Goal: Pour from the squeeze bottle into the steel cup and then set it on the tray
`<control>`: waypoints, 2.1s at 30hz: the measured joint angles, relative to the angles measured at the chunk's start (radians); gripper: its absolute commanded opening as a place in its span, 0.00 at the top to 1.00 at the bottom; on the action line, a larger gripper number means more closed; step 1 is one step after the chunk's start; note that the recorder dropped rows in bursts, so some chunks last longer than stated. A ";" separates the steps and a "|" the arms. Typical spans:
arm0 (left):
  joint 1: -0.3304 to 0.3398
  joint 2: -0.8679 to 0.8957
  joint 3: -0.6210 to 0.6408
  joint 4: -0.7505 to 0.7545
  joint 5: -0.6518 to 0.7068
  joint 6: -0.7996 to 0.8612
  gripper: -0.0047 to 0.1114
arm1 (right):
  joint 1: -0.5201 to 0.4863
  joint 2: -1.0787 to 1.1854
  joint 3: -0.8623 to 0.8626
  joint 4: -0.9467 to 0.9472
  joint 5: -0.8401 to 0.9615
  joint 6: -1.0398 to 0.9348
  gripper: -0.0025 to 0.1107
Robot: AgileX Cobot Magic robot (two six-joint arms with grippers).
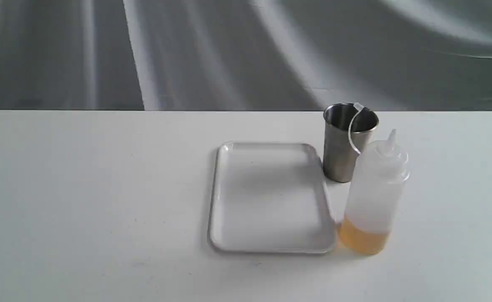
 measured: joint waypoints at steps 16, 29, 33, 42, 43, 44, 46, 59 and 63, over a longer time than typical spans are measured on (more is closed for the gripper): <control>0.000 0.000 0.000 0.000 0.000 0.000 0.96 | 0.000 -0.002 -0.177 0.075 0.092 0.000 0.98; 0.000 0.000 0.000 0.000 0.000 0.000 0.96 | 0.000 0.193 -0.437 0.078 0.155 0.000 0.98; 0.000 0.000 0.000 0.000 0.000 0.000 0.96 | 0.000 0.331 -0.514 0.078 0.151 0.000 0.98; 0.000 0.000 0.000 0.000 0.000 0.000 0.96 | 0.041 0.572 -0.608 0.078 0.132 0.000 0.98; 0.000 0.000 0.000 0.000 0.000 0.000 0.96 | 0.059 0.598 -0.608 0.078 0.112 0.000 0.98; 0.000 0.000 0.000 0.000 0.000 0.000 0.96 | 0.078 0.618 -0.608 0.078 0.094 0.000 0.98; 0.000 0.000 0.000 0.000 0.000 0.000 0.96 | 0.099 0.654 -0.608 0.075 0.055 0.000 0.98; 0.000 0.000 0.000 0.000 0.000 0.000 0.96 | 0.140 0.906 -0.474 0.065 -0.180 -0.004 0.98; 0.000 0.000 0.000 0.000 0.000 0.000 0.96 | 0.140 0.986 -0.388 0.063 -0.309 -0.004 0.98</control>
